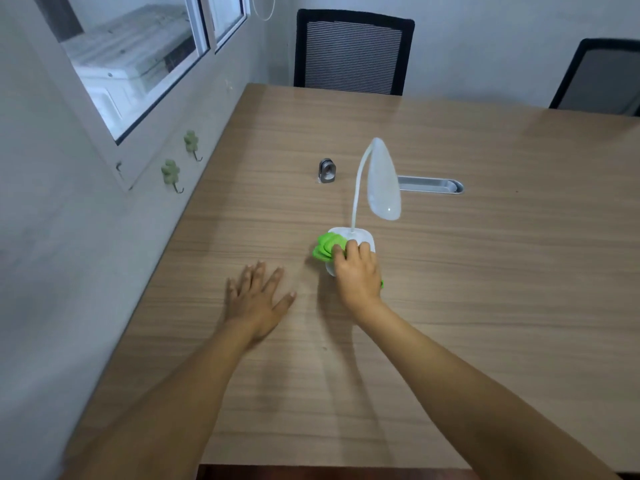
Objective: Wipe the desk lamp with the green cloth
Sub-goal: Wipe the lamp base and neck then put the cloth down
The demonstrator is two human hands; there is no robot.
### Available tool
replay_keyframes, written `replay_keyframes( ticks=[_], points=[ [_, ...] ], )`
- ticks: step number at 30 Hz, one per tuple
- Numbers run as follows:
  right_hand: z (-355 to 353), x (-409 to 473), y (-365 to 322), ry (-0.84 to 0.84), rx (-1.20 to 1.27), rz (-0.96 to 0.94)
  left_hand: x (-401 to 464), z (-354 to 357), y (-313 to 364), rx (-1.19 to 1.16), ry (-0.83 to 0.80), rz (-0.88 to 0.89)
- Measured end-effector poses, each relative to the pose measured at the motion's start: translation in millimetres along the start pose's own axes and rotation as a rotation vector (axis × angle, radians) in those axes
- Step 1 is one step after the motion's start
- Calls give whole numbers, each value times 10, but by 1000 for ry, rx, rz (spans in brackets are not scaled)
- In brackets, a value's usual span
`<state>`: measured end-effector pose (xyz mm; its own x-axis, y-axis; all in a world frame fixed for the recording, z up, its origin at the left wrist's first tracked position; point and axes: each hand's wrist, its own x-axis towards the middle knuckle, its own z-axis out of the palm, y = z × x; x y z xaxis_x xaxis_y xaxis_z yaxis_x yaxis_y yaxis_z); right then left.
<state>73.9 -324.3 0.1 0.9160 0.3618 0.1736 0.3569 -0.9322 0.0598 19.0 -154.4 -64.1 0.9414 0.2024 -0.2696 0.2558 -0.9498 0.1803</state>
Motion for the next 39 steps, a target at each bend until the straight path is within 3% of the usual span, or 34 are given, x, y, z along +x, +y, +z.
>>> replay_keyframes(
  ticks=[6,11,13,16,17,19,22,26,29,33,36,39],
  points=[
    [-97,61,-411,-54,96,-62,18,-36,-17,9,-92,10],
    [-139,236,-252,-20,121,161,33,-44,-24,11,-111,2],
    [-155,173,-249,-105,103,214,37,-46,-21,4,-115,0],
    [-142,109,-291,-234,220,87,43,-33,-32,5,-111,-1],
    [-134,107,-298,-220,267,126,39,-34,-33,7,-109,0],
    [-174,210,-279,-23,192,205,38,-37,-28,-3,-108,-2],
    [-118,372,-116,-16,112,273,40,-46,-16,-20,-112,-9],
    [18,213,-117,-199,109,29,52,-31,-33,-14,-100,-4],
    [3,138,-126,-109,222,9,58,-19,-28,-13,-100,8],
    [-49,281,-96,200,347,-56,-16,-19,-100,-30,-26,45],
    [-51,443,-240,230,396,-93,-146,38,-282,-23,114,18],
    [-40,568,-513,260,438,-112,-240,85,-464,-3,139,1]
  ],
)
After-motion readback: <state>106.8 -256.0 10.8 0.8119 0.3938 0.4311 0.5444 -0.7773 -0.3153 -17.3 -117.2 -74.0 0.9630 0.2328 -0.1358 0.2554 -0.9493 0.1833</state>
